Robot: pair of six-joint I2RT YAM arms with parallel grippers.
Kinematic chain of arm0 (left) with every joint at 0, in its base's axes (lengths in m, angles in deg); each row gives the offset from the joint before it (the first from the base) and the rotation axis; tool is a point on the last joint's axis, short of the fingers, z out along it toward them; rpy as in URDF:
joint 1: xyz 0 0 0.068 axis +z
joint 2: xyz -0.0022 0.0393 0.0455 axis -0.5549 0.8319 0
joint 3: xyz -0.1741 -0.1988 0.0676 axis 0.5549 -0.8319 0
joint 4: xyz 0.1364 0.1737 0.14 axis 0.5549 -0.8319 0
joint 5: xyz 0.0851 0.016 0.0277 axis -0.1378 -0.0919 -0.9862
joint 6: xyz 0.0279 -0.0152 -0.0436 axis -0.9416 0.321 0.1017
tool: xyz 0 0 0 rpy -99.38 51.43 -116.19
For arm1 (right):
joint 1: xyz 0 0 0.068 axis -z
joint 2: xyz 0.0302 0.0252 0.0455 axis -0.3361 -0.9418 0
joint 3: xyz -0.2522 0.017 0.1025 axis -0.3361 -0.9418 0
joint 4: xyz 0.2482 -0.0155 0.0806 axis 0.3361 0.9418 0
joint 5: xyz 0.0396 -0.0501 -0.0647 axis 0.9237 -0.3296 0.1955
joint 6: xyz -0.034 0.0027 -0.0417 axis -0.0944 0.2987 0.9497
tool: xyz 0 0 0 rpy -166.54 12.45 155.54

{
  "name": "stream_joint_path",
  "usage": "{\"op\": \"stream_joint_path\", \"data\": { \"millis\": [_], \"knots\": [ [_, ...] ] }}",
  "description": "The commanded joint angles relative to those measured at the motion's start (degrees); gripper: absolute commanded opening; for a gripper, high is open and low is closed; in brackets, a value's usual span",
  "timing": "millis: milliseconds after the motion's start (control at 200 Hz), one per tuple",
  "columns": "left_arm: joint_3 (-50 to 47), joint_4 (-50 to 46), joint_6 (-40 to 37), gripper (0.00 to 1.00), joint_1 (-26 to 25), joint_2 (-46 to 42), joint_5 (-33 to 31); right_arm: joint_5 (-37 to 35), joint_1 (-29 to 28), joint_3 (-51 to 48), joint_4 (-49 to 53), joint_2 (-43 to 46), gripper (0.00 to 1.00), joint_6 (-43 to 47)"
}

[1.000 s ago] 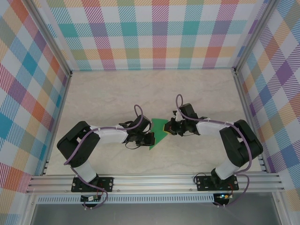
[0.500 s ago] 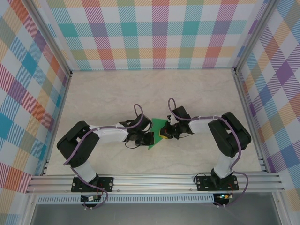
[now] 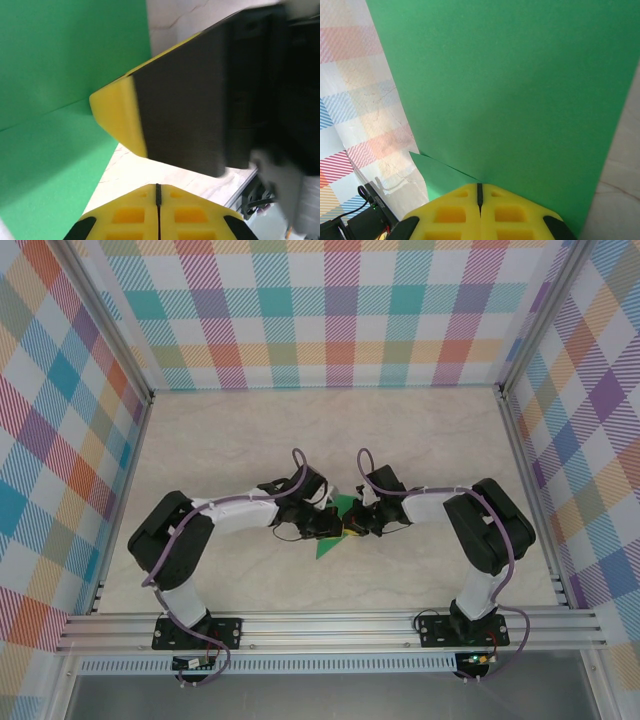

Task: Fold a paper plane with a square sheet of paper (pick it up from the middle)
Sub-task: Third fold the triangle at the center of the table.

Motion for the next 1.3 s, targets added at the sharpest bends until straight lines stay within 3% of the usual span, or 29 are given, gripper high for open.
{"op": "stream_joint_path", "data": {
  "millis": [0,690,1295],
  "knots": [
    [-0.09,0.07,0.81,0.06,0.45,2.01,3.82,-3.17,-0.1,0.03,3.57,-1.92,0.01,1.0],
    [-1.7,-2.92,-1.84,0.04,0.76,6.22,-2.1,-3.85,-0.06,-0.3,4.25,-1.69,0.01,1.33],
    [-11.07,-1.83,-2.91,0.05,2.99,-0.23,0.97,-5.11,-0.06,-0.21,5.53,-2.22,0.01,2.23]
  ]
}}
